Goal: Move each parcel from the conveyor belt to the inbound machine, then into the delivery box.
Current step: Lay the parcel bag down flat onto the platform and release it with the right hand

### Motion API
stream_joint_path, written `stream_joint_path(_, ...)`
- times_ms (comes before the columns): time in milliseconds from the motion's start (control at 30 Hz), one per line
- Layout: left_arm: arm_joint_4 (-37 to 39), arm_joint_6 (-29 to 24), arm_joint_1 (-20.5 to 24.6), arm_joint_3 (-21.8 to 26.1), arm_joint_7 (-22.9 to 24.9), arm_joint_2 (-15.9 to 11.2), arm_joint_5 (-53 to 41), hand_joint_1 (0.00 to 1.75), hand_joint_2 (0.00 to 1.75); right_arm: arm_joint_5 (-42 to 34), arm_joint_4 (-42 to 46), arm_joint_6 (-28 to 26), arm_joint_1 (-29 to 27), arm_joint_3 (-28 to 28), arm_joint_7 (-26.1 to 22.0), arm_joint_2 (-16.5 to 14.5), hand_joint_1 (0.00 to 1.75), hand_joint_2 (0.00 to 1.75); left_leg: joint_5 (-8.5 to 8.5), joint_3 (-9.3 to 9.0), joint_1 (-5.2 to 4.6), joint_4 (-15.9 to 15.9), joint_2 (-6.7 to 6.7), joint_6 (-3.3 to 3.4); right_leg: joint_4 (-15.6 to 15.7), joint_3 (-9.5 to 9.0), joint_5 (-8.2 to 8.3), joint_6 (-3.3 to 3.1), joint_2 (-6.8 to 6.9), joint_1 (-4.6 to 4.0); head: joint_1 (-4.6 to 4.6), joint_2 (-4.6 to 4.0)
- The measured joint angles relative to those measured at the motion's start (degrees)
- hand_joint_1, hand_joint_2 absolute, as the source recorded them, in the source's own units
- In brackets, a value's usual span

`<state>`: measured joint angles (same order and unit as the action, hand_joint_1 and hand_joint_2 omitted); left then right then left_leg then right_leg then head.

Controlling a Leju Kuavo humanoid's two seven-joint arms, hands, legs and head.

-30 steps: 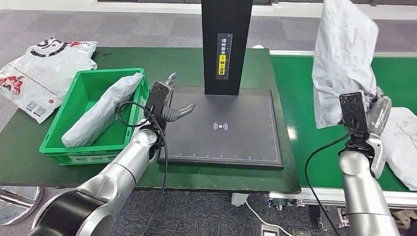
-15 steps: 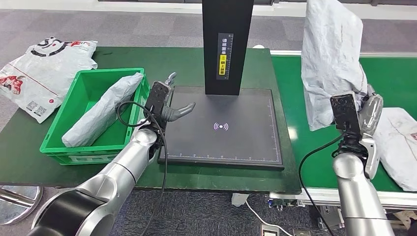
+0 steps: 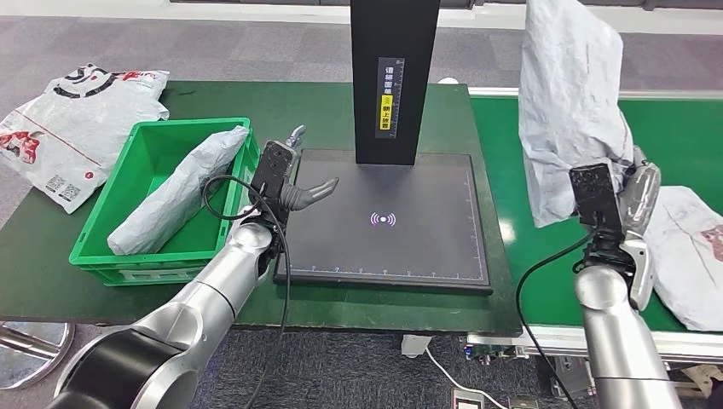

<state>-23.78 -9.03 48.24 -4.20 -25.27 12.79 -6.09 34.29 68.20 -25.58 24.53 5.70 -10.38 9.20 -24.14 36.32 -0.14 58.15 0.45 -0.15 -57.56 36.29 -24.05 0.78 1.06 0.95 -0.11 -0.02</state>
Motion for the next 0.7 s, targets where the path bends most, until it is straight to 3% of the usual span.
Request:
stream_joint_path(600,0.00,0.00,0.01,0.00,0.00,-0.04,0.00,0.00,1.75,0.01,0.02,0.00,-0.23,0.11,0.02,-0.02,1.75,1.75,0.00,0.02,0.00,-0.01,0.00,0.00,-0.01,-0.01,0.00,0.00,0.00,0.00,0.00,0.02)
stream_joint_path(700,0.00,-0.92,0.01,0.00,0.07,-0.12,0.14,0.00,1.75,0.44,-1.44,4.66,0.64,1.54,0.46,-0.77,1.75,1.75,-0.03,0.14,0.03,-0.06,0.02,-0.05,-0.06,-0.05,-0.01,-0.03,-0.01,-0.03,0.01,0.01)
